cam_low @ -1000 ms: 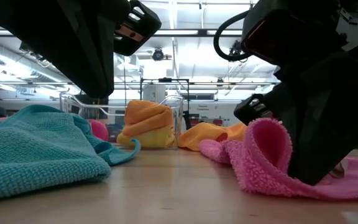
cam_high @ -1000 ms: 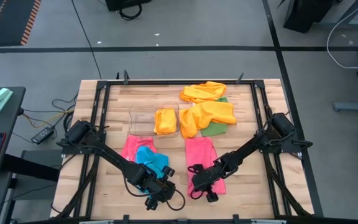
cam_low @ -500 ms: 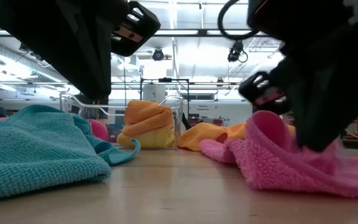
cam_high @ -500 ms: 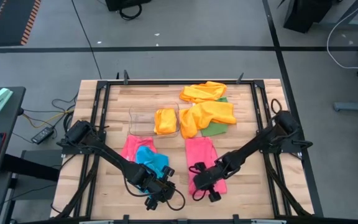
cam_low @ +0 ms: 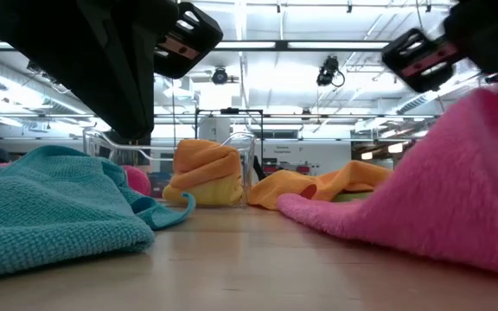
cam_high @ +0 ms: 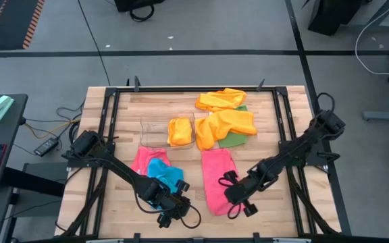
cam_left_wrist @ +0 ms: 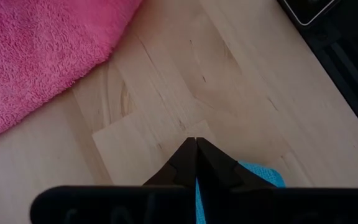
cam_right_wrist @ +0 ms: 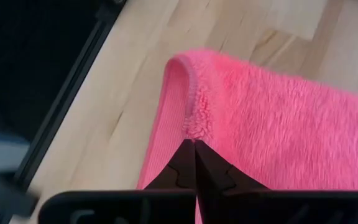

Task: Fold microfiber towels
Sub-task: Fold the right pink microfiber cloth

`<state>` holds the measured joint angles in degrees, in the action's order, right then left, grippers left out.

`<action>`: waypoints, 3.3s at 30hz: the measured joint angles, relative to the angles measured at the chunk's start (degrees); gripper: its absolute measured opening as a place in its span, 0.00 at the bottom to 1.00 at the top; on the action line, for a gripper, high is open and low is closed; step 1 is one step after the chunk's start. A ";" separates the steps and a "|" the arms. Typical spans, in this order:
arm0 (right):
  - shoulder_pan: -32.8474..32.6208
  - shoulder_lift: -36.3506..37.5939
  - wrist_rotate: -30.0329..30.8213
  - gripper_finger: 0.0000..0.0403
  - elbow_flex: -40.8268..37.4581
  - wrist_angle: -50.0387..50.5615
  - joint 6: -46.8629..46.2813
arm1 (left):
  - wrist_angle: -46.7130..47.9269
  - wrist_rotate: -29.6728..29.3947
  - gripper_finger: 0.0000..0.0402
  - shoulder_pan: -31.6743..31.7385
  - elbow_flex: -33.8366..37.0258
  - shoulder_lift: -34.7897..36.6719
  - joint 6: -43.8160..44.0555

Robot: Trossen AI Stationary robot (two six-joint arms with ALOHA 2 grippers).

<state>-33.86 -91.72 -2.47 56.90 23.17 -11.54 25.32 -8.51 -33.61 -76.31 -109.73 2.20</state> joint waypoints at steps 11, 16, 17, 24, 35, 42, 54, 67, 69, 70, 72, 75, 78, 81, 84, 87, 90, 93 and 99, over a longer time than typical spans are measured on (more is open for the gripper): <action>-5.47 6.45 8.49 0.00 3.69 14.73 0.19 | -0.15 0.00 0.05 0.04 0.00 0.00 -0.51; -5.40 4.22 3.59 0.00 3.78 15.79 0.67 | -0.17 -0.01 0.03 0.13 0.00 0.00 -1.19; -5.47 3.36 2.75 0.00 3.77 15.76 0.14 | -0.17 -0.01 0.03 0.15 0.00 0.00 -1.20; -8.34 -4.00 -2.54 0.00 2.45 13.71 -5.49 | -0.22 0.02 0.06 0.34 0.00 0.00 -1.84; -13.66 -10.18 -2.50 0.01 2.45 9.70 -10.23 | -1.95 -0.01 0.03 3.65 0.00 0.00 -1.92; -14.08 -13.31 -0.26 0.09 2.67 10.69 -13.78 | -5.79 0.10 0.06 4.66 0.00 0.00 -7.89; -13.96 -7.61 5.50 0.32 2.38 12.55 -25.42 | -24.17 0.02 0.12 10.53 -0.02 -6.95 -10.60; -13.80 -0.44 24.23 0.36 2.33 18.62 -23.76 | -34.36 0.77 0.11 14.56 -0.14 -16.39 -9.02; -13.13 -0.46 30.40 0.34 1.04 19.45 -21.08 | -32.75 2.01 0.10 14.57 -0.20 -16.41 -8.14; -12.67 -0.48 32.57 0.34 0.04 19.63 -19.88 | -32.01 2.33 0.09 14.39 -0.27 -16.41 -7.35; -11.44 -0.53 36.82 0.33 -2.61 18.36 -17.68 | -30.12 2.26 0.09 13.83 -0.31 -16.16 -6.11; -9.06 -0.53 40.10 0.33 -7.63 12.51 -12.87 | -25.54 2.12 0.08 12.49 -0.28 -14.67 -5.86; -6.25 -0.57 40.17 0.33 -12.16 3.25 -4.43 | -20.72 2.62 0.08 11.50 -0.19 -13.01 -5.83; -3.19 -0.57 40.68 0.36 -15.02 -3.51 3.52 | -16.53 2.88 0.09 10.79 -0.11 -11.51 -5.76; 0.46 -0.57 42.43 0.39 -16.53 -7.95 10.46 | -13.94 2.97 0.08 10.39 -0.02 -10.58 -5.72; 3.86 -0.57 43.51 0.39 -16.98 -8.94 16.58 | -13.81 2.99 0.07 10.23 -0.02 -10.51 -5.57; 6.03 -0.57 42.64 0.38 -16.98 -10.00 21.57 | -13.37 2.97 0.06 10.23 -0.02 -10.51 -5.54; 7.54 -0.57 41.51 0.37 -16.98 -11.68 26.27 | -13.35 2.97 0.06 10.23 -0.02 -10.51 -5.54; 11.15 -0.57 38.44 0.37 -17.49 -13.15 29.66 | -13.38 2.93 0.08 10.23 -0.02 -10.51 -5.67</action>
<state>-22.72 -92.29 35.97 39.41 10.02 18.13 11.94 -5.58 -23.38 -76.34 -120.25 -3.46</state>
